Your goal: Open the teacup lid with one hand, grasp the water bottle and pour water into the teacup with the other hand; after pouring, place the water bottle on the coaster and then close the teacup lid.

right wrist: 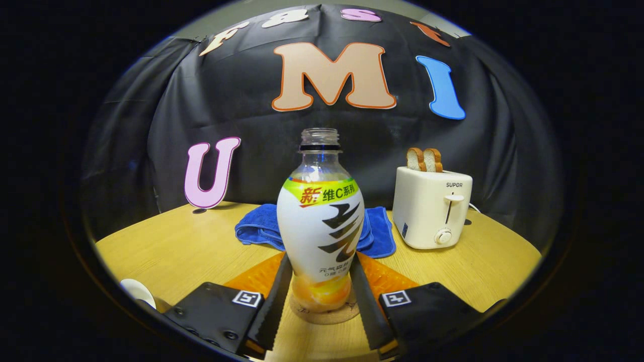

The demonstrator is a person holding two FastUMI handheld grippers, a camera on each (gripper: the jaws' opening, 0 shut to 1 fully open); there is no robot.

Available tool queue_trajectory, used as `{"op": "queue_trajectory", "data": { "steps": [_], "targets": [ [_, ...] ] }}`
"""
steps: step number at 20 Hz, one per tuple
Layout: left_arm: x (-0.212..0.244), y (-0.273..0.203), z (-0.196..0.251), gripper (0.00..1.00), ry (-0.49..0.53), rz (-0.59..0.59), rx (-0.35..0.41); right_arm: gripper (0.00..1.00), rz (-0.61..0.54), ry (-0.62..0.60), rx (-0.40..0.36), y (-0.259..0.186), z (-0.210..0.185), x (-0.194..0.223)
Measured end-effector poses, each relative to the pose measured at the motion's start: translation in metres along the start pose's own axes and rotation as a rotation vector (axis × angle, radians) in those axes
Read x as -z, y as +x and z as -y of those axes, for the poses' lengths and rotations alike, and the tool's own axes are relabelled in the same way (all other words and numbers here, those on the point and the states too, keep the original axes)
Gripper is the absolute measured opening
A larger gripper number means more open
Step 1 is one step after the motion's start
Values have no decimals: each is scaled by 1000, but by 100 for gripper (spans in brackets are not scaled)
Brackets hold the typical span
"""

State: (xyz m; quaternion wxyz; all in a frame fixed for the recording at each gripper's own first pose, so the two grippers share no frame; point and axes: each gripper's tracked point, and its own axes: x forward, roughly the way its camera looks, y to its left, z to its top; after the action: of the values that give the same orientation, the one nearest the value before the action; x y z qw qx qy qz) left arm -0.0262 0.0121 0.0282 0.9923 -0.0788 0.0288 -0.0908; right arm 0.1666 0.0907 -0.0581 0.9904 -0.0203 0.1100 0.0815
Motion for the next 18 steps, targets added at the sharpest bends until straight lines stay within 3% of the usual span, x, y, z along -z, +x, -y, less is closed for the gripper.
{"op": "queue_trajectory", "data": {
  "steps": [5, 9, 11, 12, 14, 18],
  "targets": [
    [4, 1, 2, 19, -13, -9, 8, 75, 12, -46, -9, -4, -5, 1],
    [6, 1, 5, 20, -17, -12, 8, 91, 29, -67, -20, -7, -9, -1],
    [8, 2, 7, 20, -15, -16, 10, 88, 35, -83, -8, -8, -6, -1],
    [7, 1, 8, 20, -13, -14, 12, 92, 27, -82, -4, -9, -5, 1],
    [6, 2, 12, 20, -5, -10, 17, 85, 26, -80, 11, -10, -1, 5],
    [9, 2, 24, 20, 12, -17, 39, 96, 45, -49, 23, -20, 8, 2]
  ]
}}
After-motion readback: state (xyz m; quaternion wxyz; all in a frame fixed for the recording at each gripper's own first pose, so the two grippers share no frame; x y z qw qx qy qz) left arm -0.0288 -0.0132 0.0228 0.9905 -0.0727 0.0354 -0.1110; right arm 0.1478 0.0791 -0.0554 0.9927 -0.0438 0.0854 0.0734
